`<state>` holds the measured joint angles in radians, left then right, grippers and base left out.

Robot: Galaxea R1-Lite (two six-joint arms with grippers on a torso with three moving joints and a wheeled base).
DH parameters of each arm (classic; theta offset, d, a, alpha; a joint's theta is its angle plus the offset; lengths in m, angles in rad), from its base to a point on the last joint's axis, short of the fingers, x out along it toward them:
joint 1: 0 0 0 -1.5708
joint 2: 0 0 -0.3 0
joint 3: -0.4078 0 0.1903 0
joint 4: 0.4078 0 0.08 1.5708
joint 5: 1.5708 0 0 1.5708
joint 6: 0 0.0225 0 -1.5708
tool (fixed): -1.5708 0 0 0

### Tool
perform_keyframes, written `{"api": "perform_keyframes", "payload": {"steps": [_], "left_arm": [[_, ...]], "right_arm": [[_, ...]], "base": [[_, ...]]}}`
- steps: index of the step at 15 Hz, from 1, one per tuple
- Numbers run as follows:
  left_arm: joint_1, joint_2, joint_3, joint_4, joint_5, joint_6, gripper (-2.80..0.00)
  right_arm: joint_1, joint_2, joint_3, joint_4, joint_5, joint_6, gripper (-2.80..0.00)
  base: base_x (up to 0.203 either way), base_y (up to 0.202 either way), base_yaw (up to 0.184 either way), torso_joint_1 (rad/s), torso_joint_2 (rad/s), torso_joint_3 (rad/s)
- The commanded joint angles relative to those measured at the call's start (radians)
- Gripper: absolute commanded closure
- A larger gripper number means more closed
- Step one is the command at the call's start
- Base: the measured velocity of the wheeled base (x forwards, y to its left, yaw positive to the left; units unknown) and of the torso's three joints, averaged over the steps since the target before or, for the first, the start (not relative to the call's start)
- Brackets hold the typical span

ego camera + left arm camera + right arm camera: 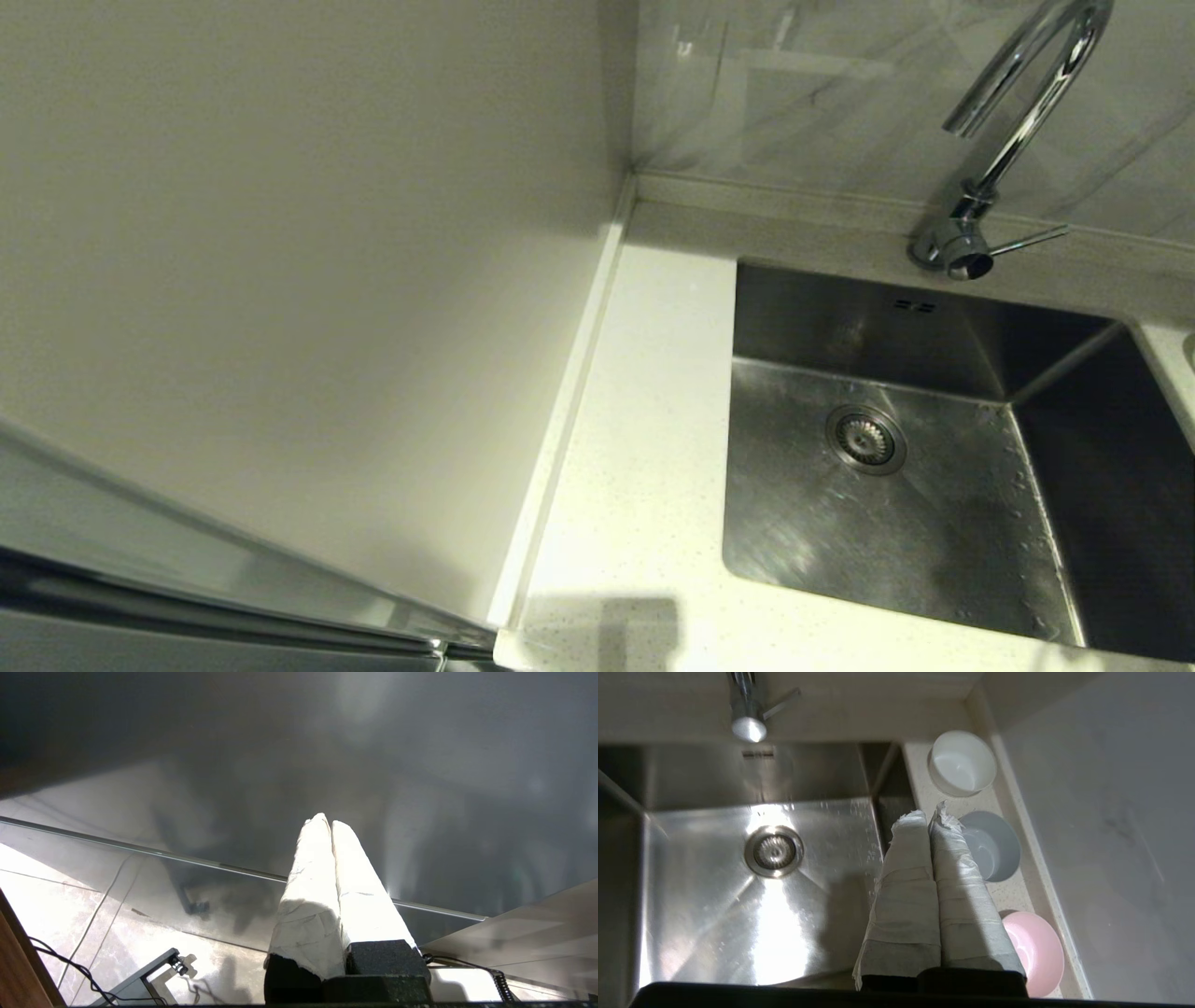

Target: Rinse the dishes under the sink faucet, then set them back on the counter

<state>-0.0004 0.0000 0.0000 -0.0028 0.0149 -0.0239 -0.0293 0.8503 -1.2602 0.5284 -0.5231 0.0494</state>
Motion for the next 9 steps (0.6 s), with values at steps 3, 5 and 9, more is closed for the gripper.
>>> {"api": "perform_keyframes", "payload": {"steps": [3,5,9], "left_arm": [[0.000,-0.003,0.000,0.000,0.000,-0.001,0.00],[0.000,-0.005,0.000,0.000,0.001,-0.001,0.00],[0.000,-0.003,0.000,0.000,0.000,-0.001,0.00]], "right_arm": [[0.026,-0.362,0.129,-0.039,-0.003,0.004,0.00],[0.040,-0.542,0.225,-0.051,-0.004,-0.002,0.00],[0.036,-0.777,0.481,-0.046,-0.001,-0.005,0.00]], "base": [[0.000,0.000,0.000,0.000,0.00,0.000],[0.000,0.000,0.000,0.000,0.00,0.000],[0.000,0.000,0.000,0.000,0.00,0.000]]}}
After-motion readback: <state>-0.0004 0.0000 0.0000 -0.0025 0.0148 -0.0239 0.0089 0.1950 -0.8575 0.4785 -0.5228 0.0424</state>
